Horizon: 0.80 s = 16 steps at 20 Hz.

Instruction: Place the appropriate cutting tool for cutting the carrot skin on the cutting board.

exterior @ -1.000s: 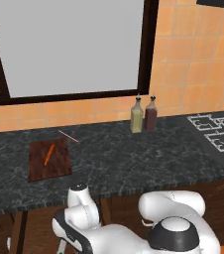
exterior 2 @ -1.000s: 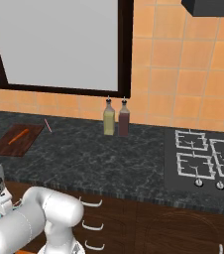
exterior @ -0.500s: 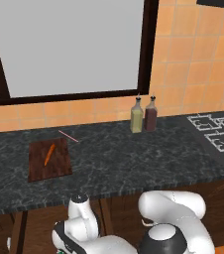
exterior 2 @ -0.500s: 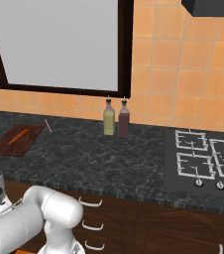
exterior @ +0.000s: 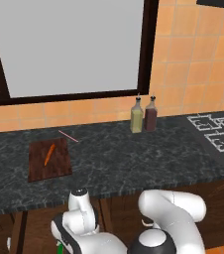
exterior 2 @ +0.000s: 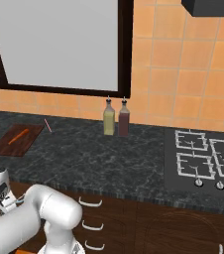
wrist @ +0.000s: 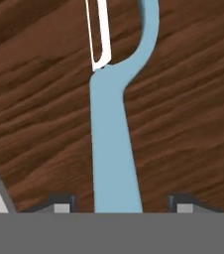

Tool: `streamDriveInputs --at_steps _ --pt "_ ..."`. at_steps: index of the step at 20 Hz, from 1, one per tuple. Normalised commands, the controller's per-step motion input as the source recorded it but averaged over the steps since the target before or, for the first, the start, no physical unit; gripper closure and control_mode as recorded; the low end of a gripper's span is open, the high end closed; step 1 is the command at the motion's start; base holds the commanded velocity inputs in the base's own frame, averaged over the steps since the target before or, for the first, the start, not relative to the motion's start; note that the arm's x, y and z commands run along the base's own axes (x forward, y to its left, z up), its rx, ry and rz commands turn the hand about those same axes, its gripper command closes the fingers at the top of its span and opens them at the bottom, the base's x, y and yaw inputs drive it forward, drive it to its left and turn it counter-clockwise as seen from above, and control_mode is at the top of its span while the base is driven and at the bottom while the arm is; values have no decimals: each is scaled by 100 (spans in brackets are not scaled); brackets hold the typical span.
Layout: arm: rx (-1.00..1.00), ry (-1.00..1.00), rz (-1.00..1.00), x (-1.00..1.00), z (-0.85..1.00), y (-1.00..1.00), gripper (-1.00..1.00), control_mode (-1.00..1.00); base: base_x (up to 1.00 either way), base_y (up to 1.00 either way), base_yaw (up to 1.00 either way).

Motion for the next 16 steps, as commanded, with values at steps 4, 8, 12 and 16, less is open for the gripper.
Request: streamDriveInputs --at_steps 4,8,12,16 --pt "0 0 -12 -16 0 4 100 -100 0 0 0" --pt "0 0 -20 -49 4 35 100 -100 0 0 0" --pt "0 -4 -20 -72 63 43 100 -100 0 0 0" --pt "-2 -13 -18 -69 100 0 100 -100 0 0 0"
